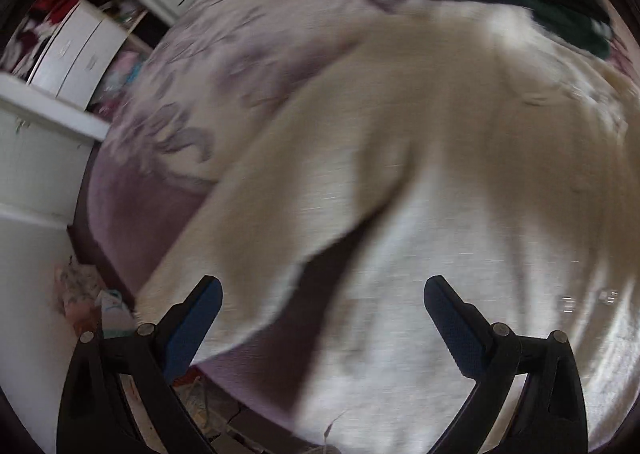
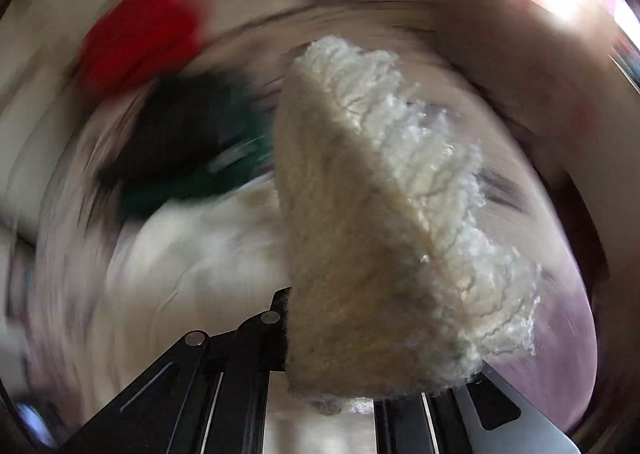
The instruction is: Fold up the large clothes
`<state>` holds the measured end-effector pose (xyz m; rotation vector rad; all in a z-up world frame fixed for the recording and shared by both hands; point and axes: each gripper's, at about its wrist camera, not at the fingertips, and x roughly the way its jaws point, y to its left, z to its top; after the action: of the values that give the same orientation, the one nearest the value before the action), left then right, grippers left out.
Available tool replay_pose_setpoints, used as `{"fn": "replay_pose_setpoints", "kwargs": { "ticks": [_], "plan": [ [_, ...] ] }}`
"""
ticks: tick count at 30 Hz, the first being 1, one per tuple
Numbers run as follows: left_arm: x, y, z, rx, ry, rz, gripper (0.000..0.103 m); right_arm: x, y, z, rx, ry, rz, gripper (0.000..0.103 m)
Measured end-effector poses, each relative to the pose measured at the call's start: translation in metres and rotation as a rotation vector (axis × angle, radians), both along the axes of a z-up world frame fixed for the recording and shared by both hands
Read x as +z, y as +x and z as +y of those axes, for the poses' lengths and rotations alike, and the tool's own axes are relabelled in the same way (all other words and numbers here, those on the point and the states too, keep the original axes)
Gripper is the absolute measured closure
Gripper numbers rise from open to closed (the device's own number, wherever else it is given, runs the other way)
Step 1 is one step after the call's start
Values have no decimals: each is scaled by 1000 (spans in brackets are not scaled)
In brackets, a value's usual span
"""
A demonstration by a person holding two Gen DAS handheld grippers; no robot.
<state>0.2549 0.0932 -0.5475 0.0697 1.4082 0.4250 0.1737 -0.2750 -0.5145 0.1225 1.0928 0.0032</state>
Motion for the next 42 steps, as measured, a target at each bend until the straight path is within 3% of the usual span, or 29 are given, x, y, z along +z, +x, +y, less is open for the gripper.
{"fn": "replay_pose_setpoints", "kwargs": {
  "ticks": [5, 8, 9, 10, 12, 14, 17, 19, 22, 25, 27, 29, 32, 35, 39, 42],
  "plan": [
    [-11, -14, 46, 58, 24, 20, 0, -91, 27, 191, 358, -139, 138, 94],
    [-13, -22, 54, 73, 24, 29, 0, -142, 29, 234, 423, -125, 294, 89],
    [-14, -23, 56, 72, 19, 34, 0, -149, 33, 237, 423, -80, 315, 78],
    [-14, -23, 56, 67, 13, 37, 0, -149, 38, 234, 419, 13, 334, 58],
    [-11, -19, 52, 51, -13, 38, 0, -137, 43, 209, 364, 241, 369, 39],
    [-4, -12, 38, 28, -39, 23, 0, -119, 44, 166, 251, 437, 369, 38],
    [7, 5, 16, -5, -78, -17, 0, -106, 24, 68, -41, 683, 373, 33],
    [15, 23, -1, -32, -106, -46, 0, -113, 10, 1, -280, 748, 412, 33],
    [18, 49, -22, -62, -138, -81, 0, -133, -26, -71, -507, 814, 414, 33],
    [9, 72, -41, -101, -124, -96, 0, -175, -24, -110, -628, 870, 412, 33],
    [0, 84, -52, -134, -99, -88, 0, -203, -16, -134, -692, 1006, 390, 33],
    [-12, 98, -62, -173, -66, -82, 0, -222, -8, -144, -762, 1147, 301, 33],
    [-22, 112, -72, -211, -40, -78, 0, -226, -9, -160, -903, 1205, 120, 39],
    [-38, 127, -83, -240, -11, -77, 0, -228, -13, -173, -983, 1203, 49, 39],
    [-75, 148, -87, -217, 9, -21, 0, -245, -11, -185, -970, 1146, 163, 42],
    [-87, 155, -80, -198, -19, -37, 0, -228, -20, -186, -902, 1074, 264, 42]
  ]
}}
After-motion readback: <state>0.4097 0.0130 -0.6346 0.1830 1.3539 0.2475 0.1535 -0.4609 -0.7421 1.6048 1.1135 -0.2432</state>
